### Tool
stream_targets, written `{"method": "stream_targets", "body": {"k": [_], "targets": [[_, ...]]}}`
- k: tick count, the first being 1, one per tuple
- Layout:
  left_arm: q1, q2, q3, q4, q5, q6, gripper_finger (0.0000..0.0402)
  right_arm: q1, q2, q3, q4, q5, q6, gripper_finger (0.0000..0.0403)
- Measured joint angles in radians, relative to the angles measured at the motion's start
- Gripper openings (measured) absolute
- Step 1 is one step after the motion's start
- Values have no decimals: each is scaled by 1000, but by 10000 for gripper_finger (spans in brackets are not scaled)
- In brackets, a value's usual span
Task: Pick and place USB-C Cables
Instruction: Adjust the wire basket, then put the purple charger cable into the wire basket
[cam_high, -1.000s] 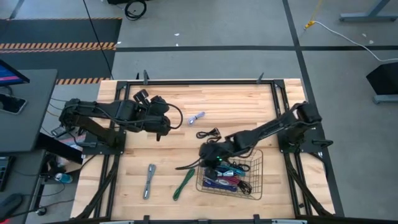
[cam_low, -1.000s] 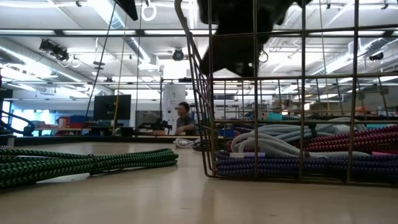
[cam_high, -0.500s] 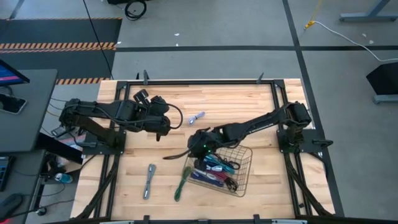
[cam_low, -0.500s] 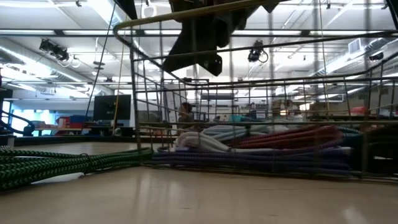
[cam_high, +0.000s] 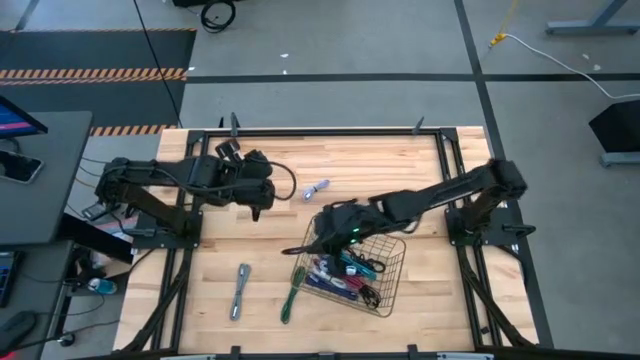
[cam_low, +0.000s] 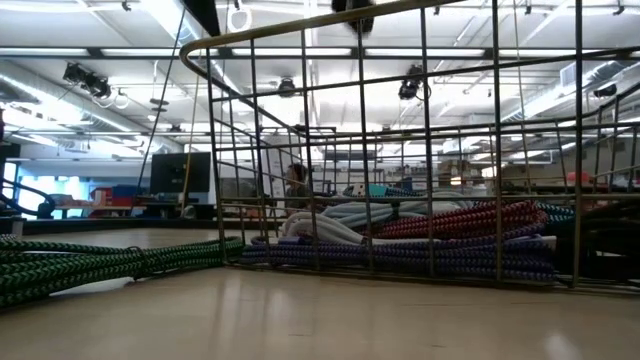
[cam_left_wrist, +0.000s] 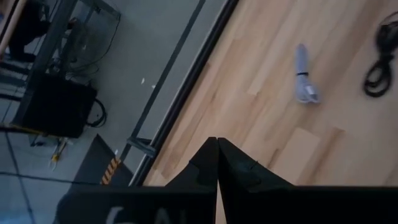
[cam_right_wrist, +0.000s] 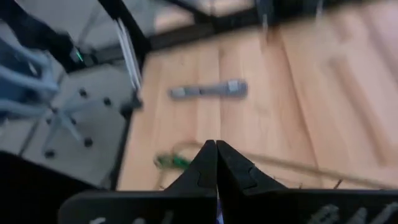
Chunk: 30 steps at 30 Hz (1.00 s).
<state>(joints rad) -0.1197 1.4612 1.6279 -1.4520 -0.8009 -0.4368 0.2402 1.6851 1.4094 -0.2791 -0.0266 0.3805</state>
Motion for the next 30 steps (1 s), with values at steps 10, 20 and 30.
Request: {"method": "stream_targets", "body": {"k": [10, 20, 30], "targets": [[150, 0, 0, 65, 42, 0, 7, 40, -265, 0, 118, 167, -135, 3], [295, 16, -1, 312, 192, 271, 64, 82, -400, 0, 255, 168, -348, 3], [506, 181, -1, 360, 318, 334, 129, 106, -416, 0, 286, 166, -402, 4]]}}
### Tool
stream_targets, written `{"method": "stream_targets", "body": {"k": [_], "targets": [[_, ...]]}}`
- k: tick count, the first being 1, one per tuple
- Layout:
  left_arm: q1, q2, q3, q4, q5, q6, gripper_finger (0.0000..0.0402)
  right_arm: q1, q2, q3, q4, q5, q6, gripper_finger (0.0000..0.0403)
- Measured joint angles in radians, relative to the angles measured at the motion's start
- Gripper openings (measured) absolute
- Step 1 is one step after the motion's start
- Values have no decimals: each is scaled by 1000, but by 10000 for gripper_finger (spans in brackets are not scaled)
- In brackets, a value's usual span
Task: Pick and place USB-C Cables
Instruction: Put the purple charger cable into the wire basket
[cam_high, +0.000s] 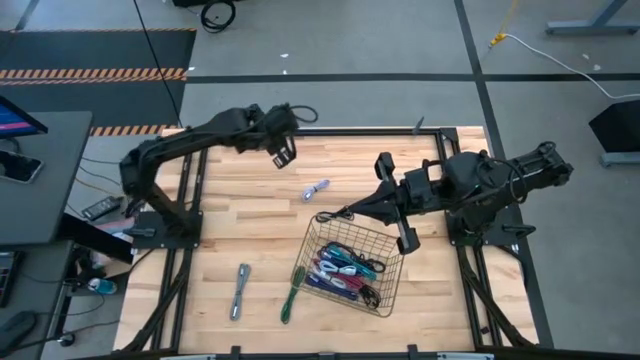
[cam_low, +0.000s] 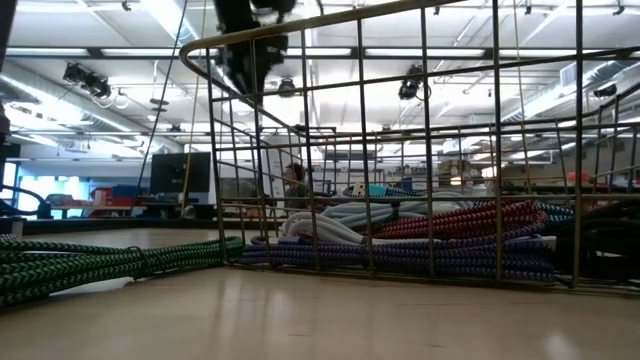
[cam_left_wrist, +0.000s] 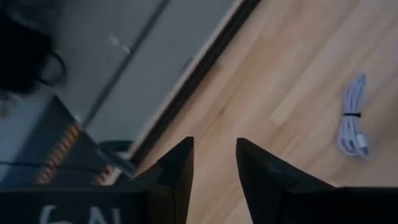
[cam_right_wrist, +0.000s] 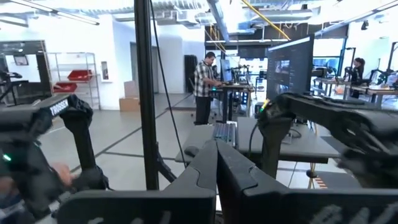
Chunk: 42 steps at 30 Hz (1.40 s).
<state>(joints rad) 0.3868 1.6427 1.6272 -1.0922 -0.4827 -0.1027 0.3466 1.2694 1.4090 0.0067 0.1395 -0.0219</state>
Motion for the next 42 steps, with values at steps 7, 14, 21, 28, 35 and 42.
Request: {"method": "stream_targets", "body": {"k": [7, 14, 21, 28, 35, 42], "targets": [[72, 122, 0, 38, 242, -58, 130, 0, -14, 0, -19, -2, -5, 4], [35, 236, 0, 74, 343, -69, 131, 0, -82, 0, -93, -2, -8, 4], [-33, 333, 0, 128, 402, -72, 136, 0, -158, 0, -156, -2, -33, 4], [-77, 386, 0, 141, 408, -90, 192, 0, -185, 0, -208, -3, -53, 4], [-88, 402, 2, 178, 409, -110, 234, 0, -184, 0, -235, -3, -59, 4], [-88, 437, 1, 185, 409, -122, 238, 0, -184, 0, -235, -3, -51, 4]]}}
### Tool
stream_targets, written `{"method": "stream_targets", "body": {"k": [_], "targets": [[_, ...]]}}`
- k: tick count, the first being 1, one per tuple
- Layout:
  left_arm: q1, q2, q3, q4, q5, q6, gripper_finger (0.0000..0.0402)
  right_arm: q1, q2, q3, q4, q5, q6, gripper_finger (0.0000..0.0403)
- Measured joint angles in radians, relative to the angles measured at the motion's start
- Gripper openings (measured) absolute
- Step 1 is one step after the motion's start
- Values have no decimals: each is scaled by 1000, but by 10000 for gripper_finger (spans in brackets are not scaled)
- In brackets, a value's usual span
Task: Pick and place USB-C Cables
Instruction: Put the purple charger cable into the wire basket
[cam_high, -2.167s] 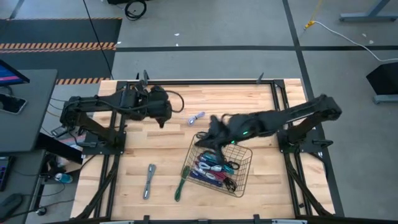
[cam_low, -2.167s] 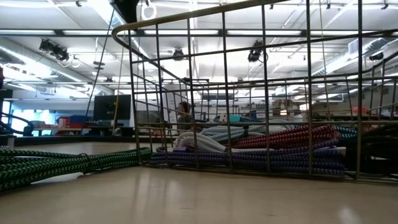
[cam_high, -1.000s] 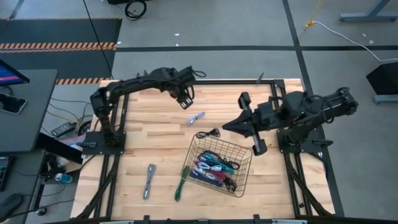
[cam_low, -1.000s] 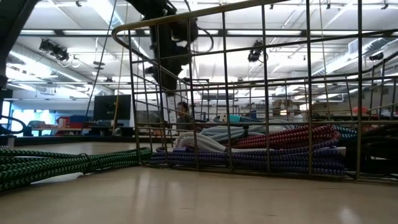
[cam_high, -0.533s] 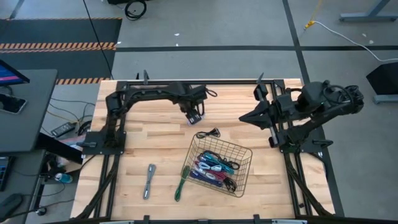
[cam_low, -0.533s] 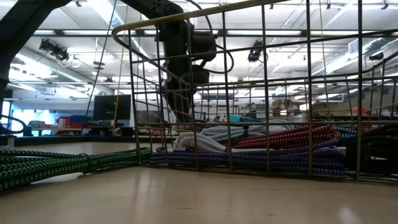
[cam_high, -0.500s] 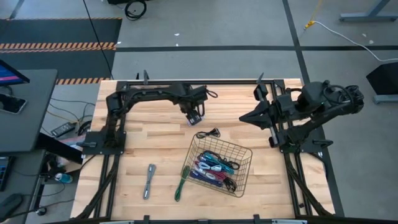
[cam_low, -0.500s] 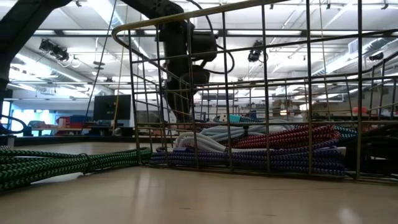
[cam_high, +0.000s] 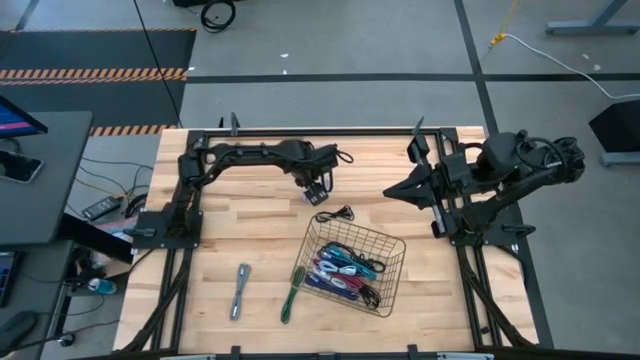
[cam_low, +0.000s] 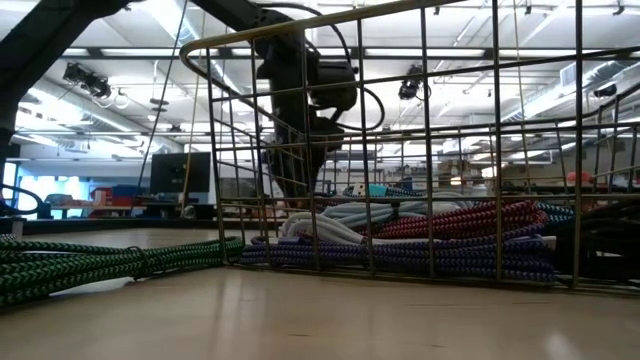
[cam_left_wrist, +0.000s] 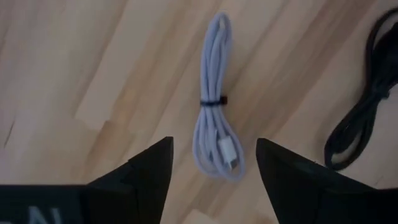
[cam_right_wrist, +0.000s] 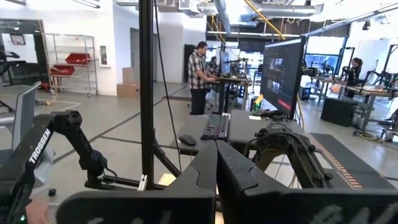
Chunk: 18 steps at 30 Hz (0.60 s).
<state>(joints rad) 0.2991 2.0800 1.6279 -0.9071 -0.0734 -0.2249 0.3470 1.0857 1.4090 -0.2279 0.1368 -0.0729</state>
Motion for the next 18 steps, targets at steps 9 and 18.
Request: {"method": "stream_targets", "body": {"k": [9, 18], "targets": [[0, 40, 0, 23, 0, 0, 238, 0, 0, 0, 11, -5, 6, 4], [1, 113, 0, 42, 10, -2, 238, 5, 1, 0, 17, -6, 20, 4]]}}
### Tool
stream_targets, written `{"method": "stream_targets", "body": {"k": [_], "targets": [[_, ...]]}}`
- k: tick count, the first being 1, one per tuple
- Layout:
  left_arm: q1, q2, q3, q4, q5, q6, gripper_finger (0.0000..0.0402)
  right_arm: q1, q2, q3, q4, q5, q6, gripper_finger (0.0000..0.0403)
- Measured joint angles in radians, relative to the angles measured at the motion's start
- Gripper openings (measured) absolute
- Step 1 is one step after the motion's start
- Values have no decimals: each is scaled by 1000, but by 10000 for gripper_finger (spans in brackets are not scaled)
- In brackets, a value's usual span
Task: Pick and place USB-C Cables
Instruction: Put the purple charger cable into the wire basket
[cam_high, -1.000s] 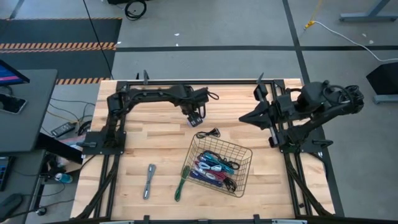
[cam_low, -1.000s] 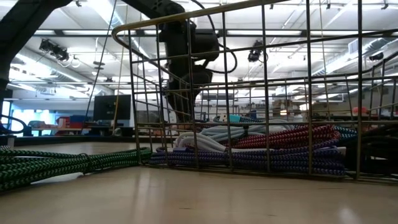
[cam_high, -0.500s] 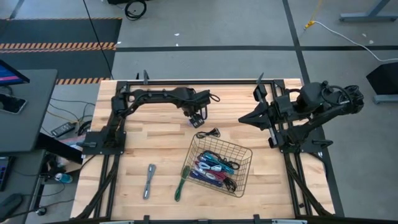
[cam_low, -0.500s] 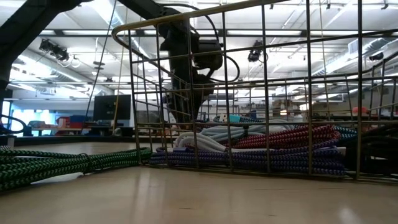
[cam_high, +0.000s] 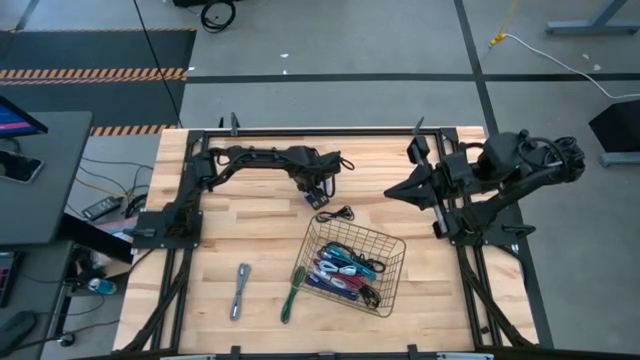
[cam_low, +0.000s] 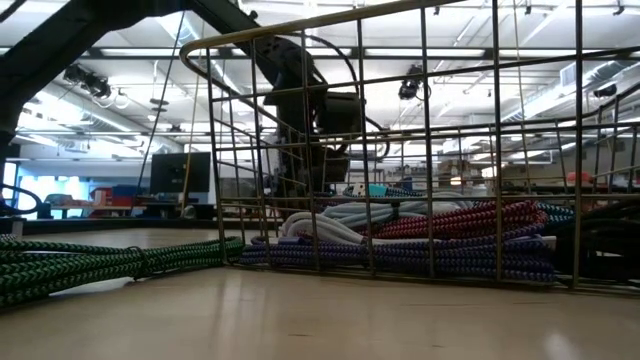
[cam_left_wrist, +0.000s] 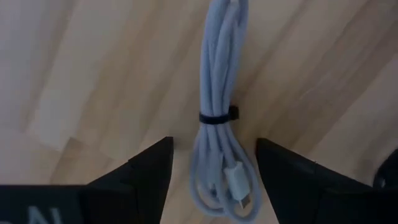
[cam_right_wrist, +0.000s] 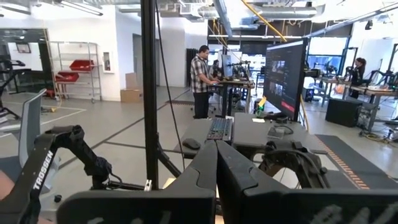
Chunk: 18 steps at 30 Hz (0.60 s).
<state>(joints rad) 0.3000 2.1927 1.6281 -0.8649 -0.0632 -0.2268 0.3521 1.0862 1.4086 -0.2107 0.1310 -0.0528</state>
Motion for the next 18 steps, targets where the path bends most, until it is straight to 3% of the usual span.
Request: {"method": "stream_targets", "body": {"k": [8, 11, 16, 18], "targets": [[-1, 17, 4, 1, 5, 3, 225, 7, 0, 0, 2, 6, 1, 4], [-1, 14, 3, 2, 4, 9, 185, 7, 0, 0, 0, 6, 1, 4], [0, 11, 2, -2, 36, 14, 70, 7, 0, 0, 1, 6, 2, 4], [1, 8, 2, -4, 55, 14, 52, 7, 0, 0, 0, 6, 8, 4]]}}
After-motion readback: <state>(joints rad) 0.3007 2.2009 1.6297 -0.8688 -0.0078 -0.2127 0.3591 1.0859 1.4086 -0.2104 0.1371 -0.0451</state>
